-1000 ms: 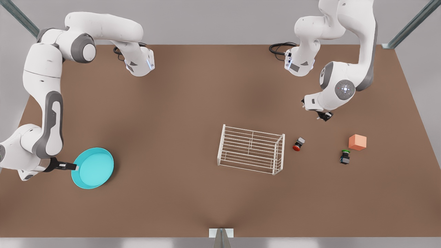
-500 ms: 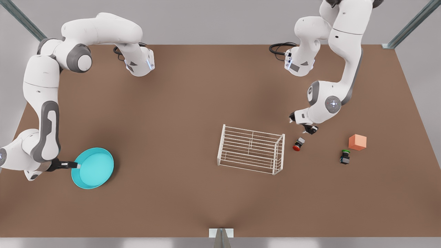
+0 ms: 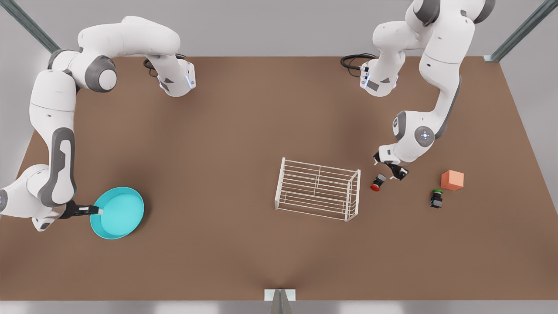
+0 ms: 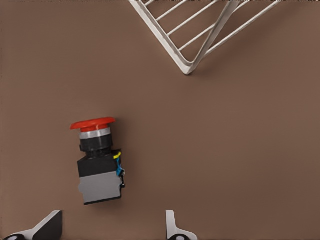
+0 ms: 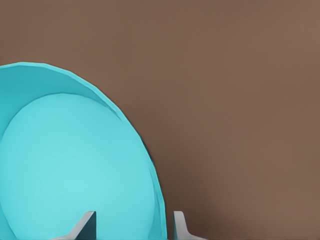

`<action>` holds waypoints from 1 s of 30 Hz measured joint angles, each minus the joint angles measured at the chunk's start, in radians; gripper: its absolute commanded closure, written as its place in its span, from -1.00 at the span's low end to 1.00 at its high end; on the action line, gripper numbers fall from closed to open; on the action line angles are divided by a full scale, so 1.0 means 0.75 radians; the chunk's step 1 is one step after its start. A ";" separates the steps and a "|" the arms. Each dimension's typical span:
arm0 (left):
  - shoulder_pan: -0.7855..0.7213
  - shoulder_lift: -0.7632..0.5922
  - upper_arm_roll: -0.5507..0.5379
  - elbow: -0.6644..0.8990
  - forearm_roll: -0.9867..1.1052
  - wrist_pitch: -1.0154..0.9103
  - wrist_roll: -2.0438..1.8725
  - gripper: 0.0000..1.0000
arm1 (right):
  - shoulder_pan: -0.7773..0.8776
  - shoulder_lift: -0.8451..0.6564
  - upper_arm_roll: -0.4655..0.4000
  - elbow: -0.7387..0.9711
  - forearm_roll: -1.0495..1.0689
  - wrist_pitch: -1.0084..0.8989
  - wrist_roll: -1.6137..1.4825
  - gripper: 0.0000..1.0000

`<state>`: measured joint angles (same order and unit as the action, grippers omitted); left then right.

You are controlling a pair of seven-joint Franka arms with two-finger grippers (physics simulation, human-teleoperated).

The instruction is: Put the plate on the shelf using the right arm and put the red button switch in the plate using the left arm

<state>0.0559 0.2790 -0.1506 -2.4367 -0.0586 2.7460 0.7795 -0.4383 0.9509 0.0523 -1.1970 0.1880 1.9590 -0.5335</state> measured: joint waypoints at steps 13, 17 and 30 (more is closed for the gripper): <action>-0.010 0.102 0.000 0.070 0.002 0.139 -0.022 -1.00 | 0.001 0.034 -0.002 0.022 -0.004 0.008 0.012 -0.05; -0.012 0.119 0.000 0.075 0.002 0.157 -0.029 -1.00 | 0.003 0.045 -0.002 0.026 -0.005 0.014 0.013 0.14; -0.012 0.167 0.000 0.076 0.002 0.217 -0.044 -1.00 | 0.005 0.045 -0.001 0.022 -0.012 0.014 0.013 0.36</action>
<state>0.0472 0.4040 -0.1505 -2.3795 -0.0568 2.9089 0.7467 -0.4343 0.9848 0.0517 -1.1807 0.1792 1.9697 -0.5236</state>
